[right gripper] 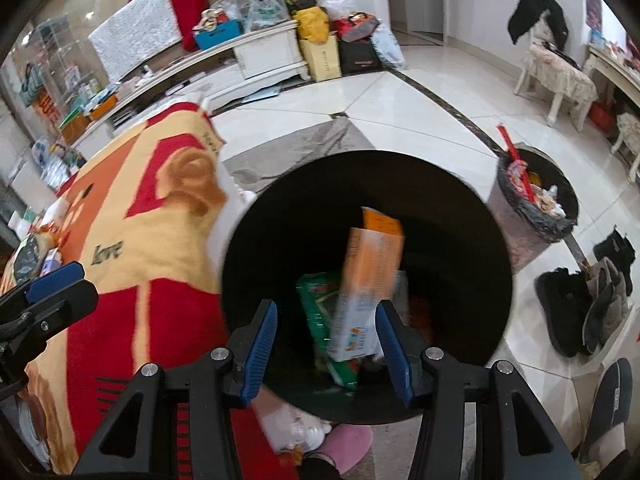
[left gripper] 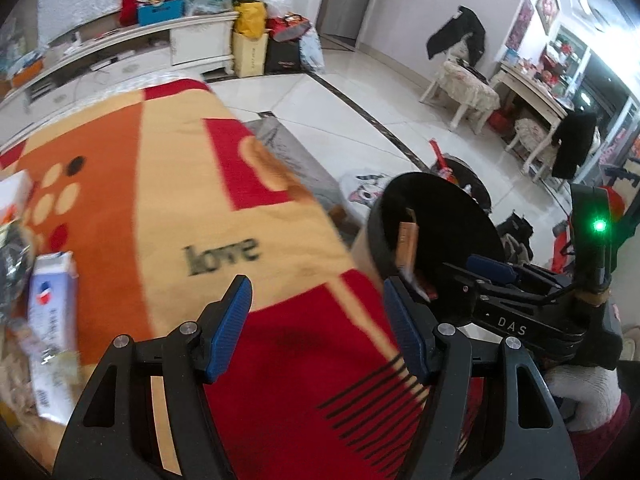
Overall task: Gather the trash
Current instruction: 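Move both tools back over the table toward the sponge and white-blue box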
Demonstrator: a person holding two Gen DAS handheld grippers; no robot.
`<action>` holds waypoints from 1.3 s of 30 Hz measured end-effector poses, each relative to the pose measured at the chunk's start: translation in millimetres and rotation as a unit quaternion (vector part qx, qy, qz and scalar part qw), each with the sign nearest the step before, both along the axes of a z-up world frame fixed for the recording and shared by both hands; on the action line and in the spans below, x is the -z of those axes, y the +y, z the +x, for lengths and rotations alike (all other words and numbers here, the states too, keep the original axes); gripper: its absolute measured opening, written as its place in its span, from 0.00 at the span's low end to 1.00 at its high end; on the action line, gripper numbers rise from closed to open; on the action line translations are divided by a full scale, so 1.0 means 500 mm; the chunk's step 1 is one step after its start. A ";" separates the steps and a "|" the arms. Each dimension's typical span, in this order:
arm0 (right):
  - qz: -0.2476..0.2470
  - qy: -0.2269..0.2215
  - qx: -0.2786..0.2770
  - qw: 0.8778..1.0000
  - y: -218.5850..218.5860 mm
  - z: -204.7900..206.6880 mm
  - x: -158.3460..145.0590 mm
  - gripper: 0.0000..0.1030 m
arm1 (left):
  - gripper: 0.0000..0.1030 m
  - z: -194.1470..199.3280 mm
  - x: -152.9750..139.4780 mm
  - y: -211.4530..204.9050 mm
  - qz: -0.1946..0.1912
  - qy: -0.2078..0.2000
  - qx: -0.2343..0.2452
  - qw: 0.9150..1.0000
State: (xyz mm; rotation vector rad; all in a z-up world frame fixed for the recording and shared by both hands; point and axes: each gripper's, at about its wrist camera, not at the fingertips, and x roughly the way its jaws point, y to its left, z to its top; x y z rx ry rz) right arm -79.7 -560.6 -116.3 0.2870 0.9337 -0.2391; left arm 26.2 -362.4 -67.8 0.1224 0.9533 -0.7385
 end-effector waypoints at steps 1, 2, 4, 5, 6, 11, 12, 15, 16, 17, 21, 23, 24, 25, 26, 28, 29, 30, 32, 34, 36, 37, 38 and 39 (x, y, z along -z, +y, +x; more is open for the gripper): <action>0.000 -0.001 -0.006 1.000 0.012 0.005 -0.001 0.48 | 0.65 0.001 -0.002 0.015 -0.001 0.001 -0.006 1.000; 0.000 -0.002 -0.014 1.000 0.029 0.012 -0.004 0.48 | 0.65 0.001 -0.004 0.032 -0.002 0.001 -0.013 1.000; -0.003 -0.002 -0.030 1.000 0.059 0.023 -0.007 0.48 | 0.65 0.000 -0.010 0.064 -0.003 0.002 -0.021 1.000; -0.004 -0.002 -0.042 0.999 0.079 0.031 -0.009 0.48 | 0.65 -0.003 -0.014 0.082 -0.004 0.001 -0.025 1.000; -0.004 -0.002 -0.049 0.999 0.091 0.035 -0.010 0.48 | 0.65 -0.004 -0.017 0.098 -0.004 0.000 -0.029 1.000; 0.002 -0.003 -0.092 0.996 0.177 0.067 -0.012 0.48 | 0.65 -0.014 -0.033 0.195 -0.002 -0.005 -0.050 0.999; 0.005 -0.003 -0.102 0.995 0.196 0.074 -0.012 0.49 | 0.65 -0.015 -0.035 0.217 0.000 -0.006 -0.056 0.998; 0.008 0.000 -0.130 0.991 0.252 0.092 -0.009 0.49 | 0.65 -0.010 -0.040 0.277 0.004 -0.005 -0.076 0.997; 0.008 0.000 -0.142 0.990 0.275 0.099 -0.010 0.49 | 0.65 -0.011 -0.041 0.300 0.005 -0.005 -0.084 0.996; 0.008 0.000 -0.150 0.989 0.293 0.105 -0.010 0.49 | 0.65 -0.010 -0.041 0.330 0.007 -0.004 -0.093 0.996; 0.008 -0.003 -0.187 0.982 0.368 0.123 -0.016 0.49 | 0.65 -0.001 -0.038 0.442 0.018 -0.001 -0.127 0.992; 0.010 -0.004 -0.200 0.980 0.396 0.133 -0.020 0.49 | 0.65 0.012 -0.033 0.496 0.028 0.002 -0.139 0.990; 0.011 -0.005 -0.207 0.978 0.410 0.141 -0.022 0.49 | 0.65 0.019 -0.030 0.518 0.033 0.003 -0.145 0.989; 0.011 -0.005 -0.210 0.978 0.421 0.148 -0.024 0.49 | 0.65 0.029 -0.029 0.539 0.037 0.002 -0.154 0.987; 0.012 -0.007 -0.213 0.977 0.431 0.155 -0.027 0.49 | 0.65 0.040 -0.028 0.561 0.039 0.001 -0.164 0.986; 0.019 -0.011 -0.218 0.976 0.457 0.182 -0.031 0.49 | 0.65 0.067 -0.023 0.598 0.040 0.001 -0.183 0.982; 0.023 -0.011 -0.219 0.975 0.467 0.194 -0.032 0.49 | 0.65 0.076 -0.017 0.612 0.041 0.003 -0.190 0.981; 0.029 -0.013 -0.223 0.974 0.481 0.212 -0.033 0.49 | 0.65 0.092 -0.010 0.628 0.043 0.007 -0.198 0.979; 0.040 -0.013 -0.225 0.973 0.505 0.242 -0.035 0.49 | 0.65 0.121 0.009 0.658 0.040 0.022 -0.218 0.975; 0.052 -0.010 -0.230 0.972 0.530 0.273 -0.035 0.49 | 0.65 0.139 0.029 0.684 0.029 0.046 -0.230 0.972; 0.061 -0.005 -0.239 0.969 0.555 0.294 -0.033 0.49 | 0.65 0.147 0.045 0.701 0.014 0.074 -0.234 0.969; 0.057 0.003 -0.245 0.968 0.571 0.306 -0.027 0.49 | 0.65 0.145 0.052 0.705 0.006 0.085 -0.230 0.970; 0.051 0.010 -0.249 0.967 0.580 0.313 -0.020 0.50 | 0.65 0.138 0.057 0.708 0.001 0.090 -0.224 0.970; 0.046 0.016 -0.253 0.966 0.590 0.317 -0.015 0.50 | 0.65 0.132 0.058 0.710 -0.002 0.092 -0.221 0.971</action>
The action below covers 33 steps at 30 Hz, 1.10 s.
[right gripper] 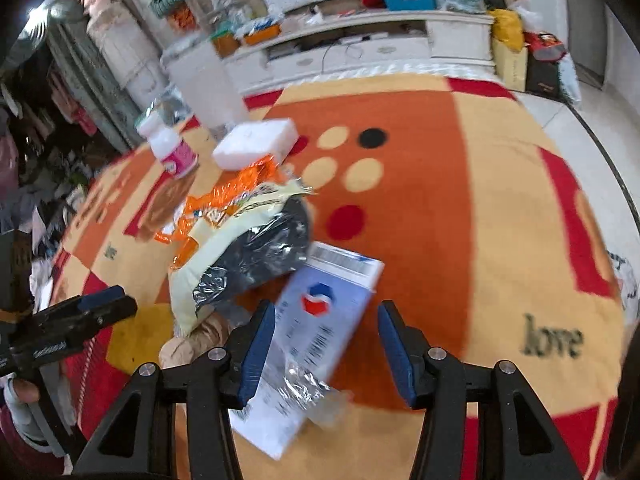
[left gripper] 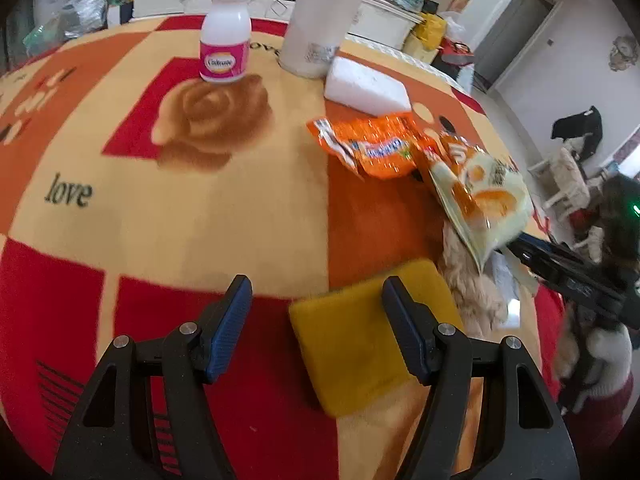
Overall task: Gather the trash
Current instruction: 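Move both tools back over the table toward the sponge and white-blue box, then grasp the yellow-green sponge with the left tool while the right tool grasps the white-blue medicine box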
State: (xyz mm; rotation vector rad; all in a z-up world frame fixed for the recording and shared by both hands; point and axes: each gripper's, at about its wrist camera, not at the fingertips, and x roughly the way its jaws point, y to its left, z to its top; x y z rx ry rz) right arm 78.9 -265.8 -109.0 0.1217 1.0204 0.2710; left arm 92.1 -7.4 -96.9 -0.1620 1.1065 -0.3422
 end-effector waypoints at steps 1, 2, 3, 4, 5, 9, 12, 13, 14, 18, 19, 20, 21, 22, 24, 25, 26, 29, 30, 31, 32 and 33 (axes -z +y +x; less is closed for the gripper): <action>-0.006 0.002 -0.003 1.000 0.012 0.005 0.005 0.54 | 0.65 -0.006 0.000 0.002 -0.005 0.002 0.004 1.000; -0.005 0.005 -0.007 1.000 0.017 0.005 0.010 0.62 | 0.65 -0.014 0.000 0.003 -0.015 0.008 0.011 1.000; -0.002 0.010 -0.012 1.000 0.021 0.005 0.015 0.64 | 0.65 -0.020 0.001 0.005 -0.026 0.016 0.019 0.999; -0.003 0.015 -0.018 1.000 0.028 0.003 0.020 0.64 | 0.65 -0.028 0.003 0.005 -0.038 0.025 0.028 0.999; -0.012 0.012 -0.023 1.000 0.032 -0.001 0.021 0.64 | 0.65 -0.039 0.005 0.002 -0.047 0.033 0.040 0.998; -0.054 0.006 -0.060 0.997 0.032 -0.034 0.021 0.64 | 0.65 -0.081 -0.005 -0.021 -0.026 0.024 0.080 0.996; -0.099 0.002 -0.059 0.993 -0.004 -0.064 0.020 0.64 | 0.65 -0.096 -0.022 -0.024 -0.028 0.010 0.098 0.995; -0.111 0.003 -0.044 0.993 -0.031 -0.074 0.016 0.64 | 0.65 -0.098 -0.026 -0.024 -0.029 0.007 0.102 0.994; -0.115 0.003 -0.031 0.993 -0.052 -0.080 0.013 0.64 | 0.65 -0.098 -0.030 -0.026 -0.026 0.005 0.103 0.994; -0.114 0.006 0.023 0.993 -0.138 -0.104 0.002 0.64 | 0.65 -0.080 -0.035 -0.019 -0.022 -0.001 0.086 0.996; -0.099 0.007 0.029 0.995 -0.152 -0.111 -0.002 0.64 | 0.65 -0.075 -0.037 -0.016 -0.025 -0.004 0.081 0.996; -0.082 0.005 0.031 0.996 -0.163 -0.119 -0.008 0.64 | 0.65 -0.067 -0.042 -0.010 -0.029 -0.010 0.071 0.997; -0.070 0.003 0.031 0.997 -0.167 -0.128 -0.014 0.64 | 0.65 -0.056 -0.045 -0.005 -0.032 -0.014 0.061 0.997; -0.066 -0.002 0.029 0.997 -0.168 -0.136 -0.021 0.64 | 0.65 -0.046 -0.050 -0.002 -0.035 -0.019 0.054 0.998; -0.065 -0.009 0.028 0.997 -0.161 -0.149 -0.028 0.64 | 0.65 -0.021 -0.053 -0.010 -0.029 -0.026 0.055 0.998; -0.063 -0.011 0.026 0.998 -0.158 -0.155 -0.032 0.64 | 0.65 -0.009 -0.052 -0.018 -0.016 -0.029 0.062 0.998; -0.059 -0.013 0.022 0.998 -0.156 -0.160 -0.036 0.64 | 0.65 0.003 -0.047 -0.025 -0.008 -0.028 0.066 0.997; -0.050 -0.021 0.018 0.998 -0.151 -0.173 -0.050 0.64 | 0.65 0.038 -0.024 -0.030 -0.002 -0.004 0.067 0.998; -0.049 -0.023 0.021 0.998 -0.154 -0.176 -0.053 0.65 | 0.65 0.042 -0.017 -0.025 -0.010 0.008 0.064 0.998; -0.050 -0.024 0.023 0.998 -0.151 -0.174 -0.053 0.65 | 0.65 0.043 -0.006 -0.020 -0.025 0.028 0.061 0.997; -0.050 -0.026 0.026 0.998 -0.157 -0.178 -0.056 0.65 | 0.65 0.037 0.002 -0.016 -0.041 0.045 0.062 0.996; -0.049 -0.027 0.029 0.998 -0.162 -0.179 -0.058 0.65 | 0.65 0.023 0.009 -0.013 -0.056 0.060 0.067 0.994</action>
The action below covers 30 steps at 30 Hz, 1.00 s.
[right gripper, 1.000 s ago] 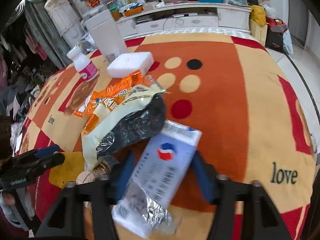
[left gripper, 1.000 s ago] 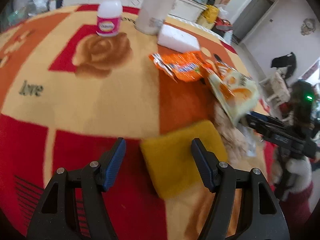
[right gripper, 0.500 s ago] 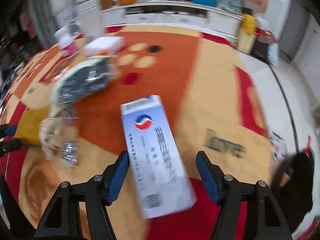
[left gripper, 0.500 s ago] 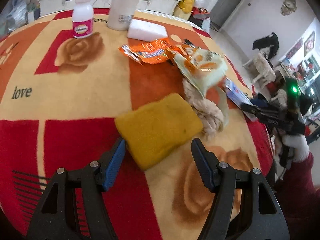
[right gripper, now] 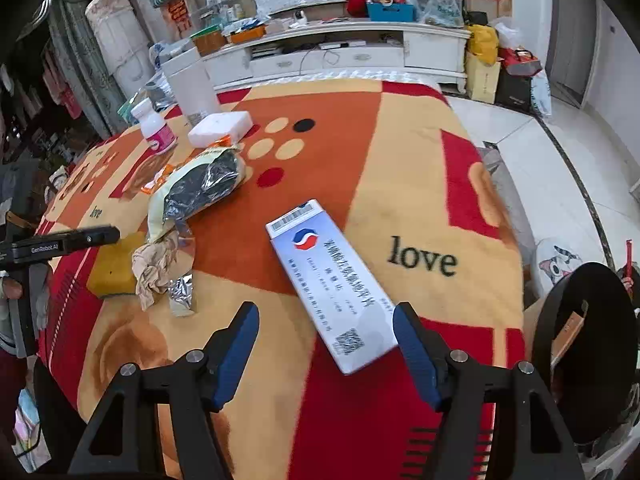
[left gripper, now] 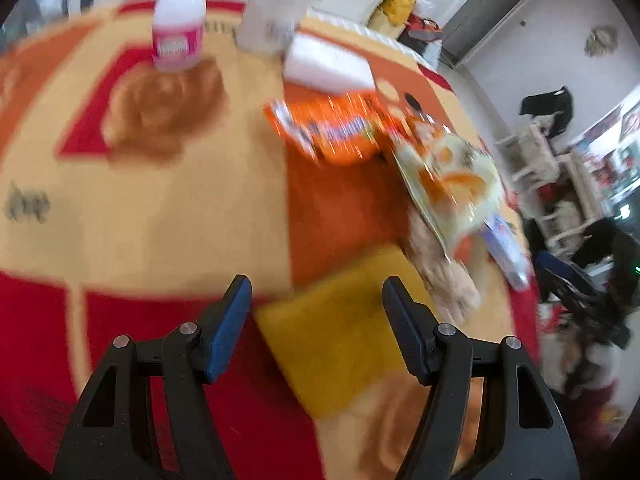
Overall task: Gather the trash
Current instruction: 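Grasp the yellow-green sponge with the left tool while the right tool grasps the white-blue medicine box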
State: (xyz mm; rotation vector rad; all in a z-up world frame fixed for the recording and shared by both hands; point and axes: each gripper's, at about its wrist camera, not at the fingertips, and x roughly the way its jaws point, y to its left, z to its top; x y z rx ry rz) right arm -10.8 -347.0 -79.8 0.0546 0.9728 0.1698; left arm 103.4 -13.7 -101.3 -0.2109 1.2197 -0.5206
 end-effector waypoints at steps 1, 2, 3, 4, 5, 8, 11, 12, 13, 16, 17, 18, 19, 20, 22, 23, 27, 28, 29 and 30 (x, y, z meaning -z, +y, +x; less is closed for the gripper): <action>0.002 -0.002 0.004 1.000 -0.007 -0.001 -0.002 0.65 | 0.65 -0.018 0.002 0.001 -0.003 0.007 0.004 1.000; 0.005 -0.003 0.009 1.000 -0.014 -0.001 -0.003 0.65 | 0.65 -0.042 0.003 0.003 0.000 0.007 0.008 1.000; 0.008 -0.004 0.013 1.000 -0.021 0.000 -0.003 0.66 | 0.65 -0.062 0.001 0.005 0.001 0.005 0.010 1.000; 0.011 -0.004 0.015 1.000 -0.025 0.002 -0.002 0.66 | 0.65 -0.083 0.000 0.009 -0.004 0.009 0.013 1.000; 0.013 -0.004 0.016 1.000 -0.029 0.006 0.000 0.66 | 0.65 -0.103 0.001 0.013 -0.015 0.018 0.015 1.000; 0.014 -0.001 0.010 1.000 -0.027 0.018 0.013 0.67 | 0.65 -0.143 0.002 0.023 -0.045 0.035 0.019 0.998; 0.002 -0.001 -0.004 1.000 -0.016 0.037 0.031 0.67 | 0.65 -0.160 -0.009 0.016 -0.027 0.011 0.027 0.999; -0.008 -0.002 -0.011 1.000 -0.010 0.042 0.036 0.67 | 0.65 -0.162 -0.017 0.013 -0.008 -0.008 0.025 1.000; -0.019 -0.003 -0.019 1.000 -0.004 0.047 0.041 0.67 | 0.65 -0.164 -0.028 0.009 0.017 -0.033 0.025 0.999; -0.037 0.004 -0.057 0.998 0.019 0.057 0.052 0.67 | 0.65 -0.175 -0.065 -0.008 0.056 -0.094 0.044 0.993; -0.044 0.003 -0.069 0.997 0.027 0.060 0.055 0.68 | 0.66 -0.177 -0.078 -0.018 0.077 -0.120 0.061 0.988; -0.053 0.002 -0.076 0.996 0.034 0.064 0.058 0.69 | 0.68 -0.177 -0.082 -0.028 0.093 -0.135 0.077 0.983; -0.062 0.002 -0.080 0.995 0.038 0.070 0.063 0.69 | 0.70 -0.175 -0.085 -0.041 0.109 -0.149 0.099 0.978; -0.067 0.003 -0.082 0.994 0.040 0.074 0.066 0.70 | 0.70 -0.169 -0.083 -0.052 0.121 -0.155 0.120 0.973; -0.070 0.010 -0.085 0.994 0.043 0.087 0.075 0.70 | 0.70 -0.156 -0.073 -0.081 0.134 -0.153 0.153 0.967; -0.070 0.013 -0.085 0.994 0.044 0.092 0.078 0.70 | 0.70 -0.147 -0.067 -0.093 0.140 -0.150 0.169 0.964; -0.075 0.017 -0.089 0.993 0.047 0.099 0.086 0.71 | 0.70 -0.111 -0.042 -0.121 0.160 -0.144 0.190 0.958; -0.075 0.016 -0.090 0.993 0.047 0.100 0.087 0.71 | 0.70 -0.103 -0.038 -0.121 0.161 -0.141 0.189 0.958; -0.074 0.017 -0.091 0.993 0.046 0.102 0.087 0.72 | 0.70 -0.093 -0.035 -0.120 0.163 -0.138 0.186 0.959; -0.074 0.017 -0.091 0.993 0.046 0.104 0.088 0.73 | 0.70 -0.089 -0.031 -0.121 0.164 -0.136 0.184 0.960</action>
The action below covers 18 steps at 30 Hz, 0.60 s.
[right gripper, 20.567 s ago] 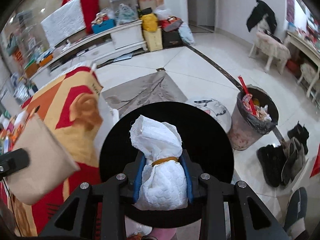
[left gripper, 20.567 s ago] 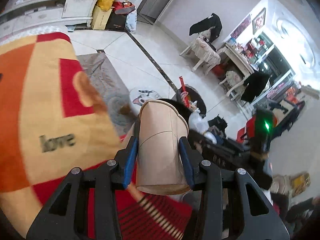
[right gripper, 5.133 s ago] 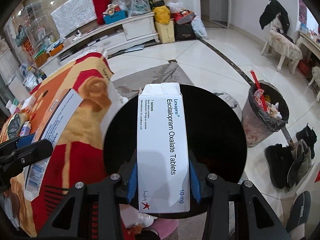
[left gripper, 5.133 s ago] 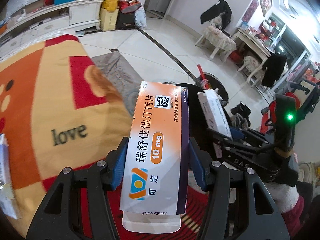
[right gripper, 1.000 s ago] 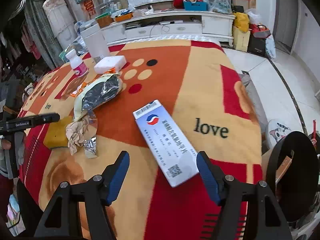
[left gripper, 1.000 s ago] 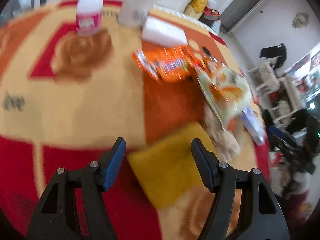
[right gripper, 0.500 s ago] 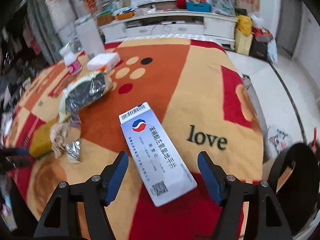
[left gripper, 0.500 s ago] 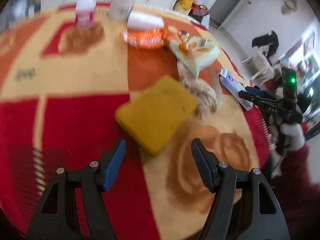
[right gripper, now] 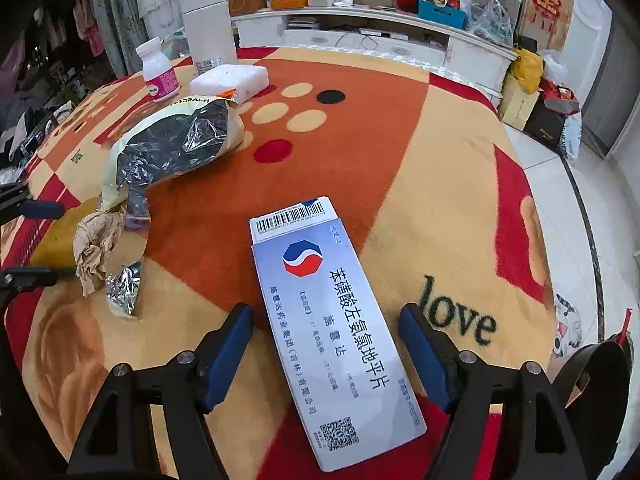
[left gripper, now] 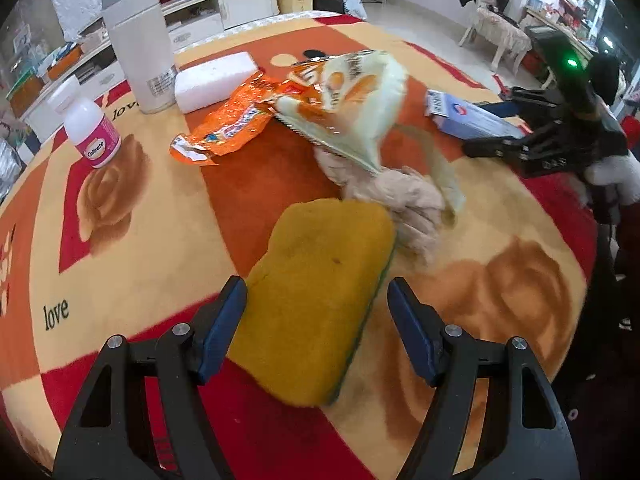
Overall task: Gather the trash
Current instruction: 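Grasp the yellow-green sponge with the left tool while the right tool grasps the white-blue medicine box, then carry the sponge and white-blue box over the black trash bin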
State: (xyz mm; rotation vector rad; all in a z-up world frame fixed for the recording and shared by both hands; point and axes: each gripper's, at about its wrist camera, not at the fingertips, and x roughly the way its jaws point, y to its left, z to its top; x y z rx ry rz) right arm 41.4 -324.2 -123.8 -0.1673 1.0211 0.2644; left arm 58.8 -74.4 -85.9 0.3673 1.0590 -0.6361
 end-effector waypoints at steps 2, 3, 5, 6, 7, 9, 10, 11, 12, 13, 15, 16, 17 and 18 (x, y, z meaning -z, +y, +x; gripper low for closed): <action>0.000 0.000 -0.001 1.000 0.001 0.004 0.000 0.74 | 0.70 0.016 0.007 0.003 -0.001 0.010 -0.008 1.000; -0.001 0.000 -0.002 1.000 0.003 0.007 0.001 0.75 | 0.70 0.021 0.011 0.005 -0.001 0.017 -0.015 1.000; -0.001 -0.002 -0.003 1.000 0.006 0.009 0.002 0.76 | 0.70 0.030 0.023 0.008 0.005 0.028 -0.030 0.999; -0.001 -0.004 -0.003 1.000 0.007 0.011 0.002 0.76 | 0.70 0.031 0.026 0.010 0.007 0.031 -0.036 0.999; 0.002 -0.006 -0.002 1.000 0.006 0.010 0.002 0.76 | 0.69 0.033 0.025 0.012 0.005 0.033 -0.043 0.999; 0.010 -0.011 0.003 1.000 0.003 0.005 -0.003 0.63 | 0.59 0.029 0.011 0.022 -0.019 0.034 -0.053 0.998; 0.015 -0.017 0.006 1.000 -0.002 -0.002 -0.008 0.56 | 0.49 0.026 0.003 0.026 -0.024 0.031 -0.057 0.998; 0.018 -0.018 0.008 1.000 -0.004 -0.007 -0.011 0.51 | 0.48 0.023 -0.006 0.029 -0.023 0.026 -0.065 0.997; 0.023 -0.019 0.009 1.000 -0.008 -0.013 -0.013 0.47 | 0.45 0.021 -0.014 0.031 -0.029 0.025 -0.069 0.997; 0.027 -0.020 0.009 0.999 -0.012 -0.020 -0.016 0.46 | 0.43 0.017 -0.022 0.034 -0.042 0.030 -0.072 0.996; 0.031 -0.029 0.010 0.999 -0.019 -0.040 -0.024 0.46 | 0.39 0.008 -0.034 0.032 -0.056 0.036 -0.080 0.995; 0.037 -0.032 0.010 0.999 -0.023 -0.050 -0.029 0.46 | 0.39 0.004 -0.039 0.028 -0.059 0.036 -0.085 0.994; 0.043 -0.033 0.012 0.998 -0.026 -0.056 -0.033 0.46 | 0.38 -0.002 -0.043 0.023 -0.067 0.039 -0.088 0.993; 0.052 -0.035 0.014 0.998 -0.031 -0.066 -0.039 0.46 | 0.37 -0.009 -0.047 0.013 -0.075 0.042 -0.090 0.992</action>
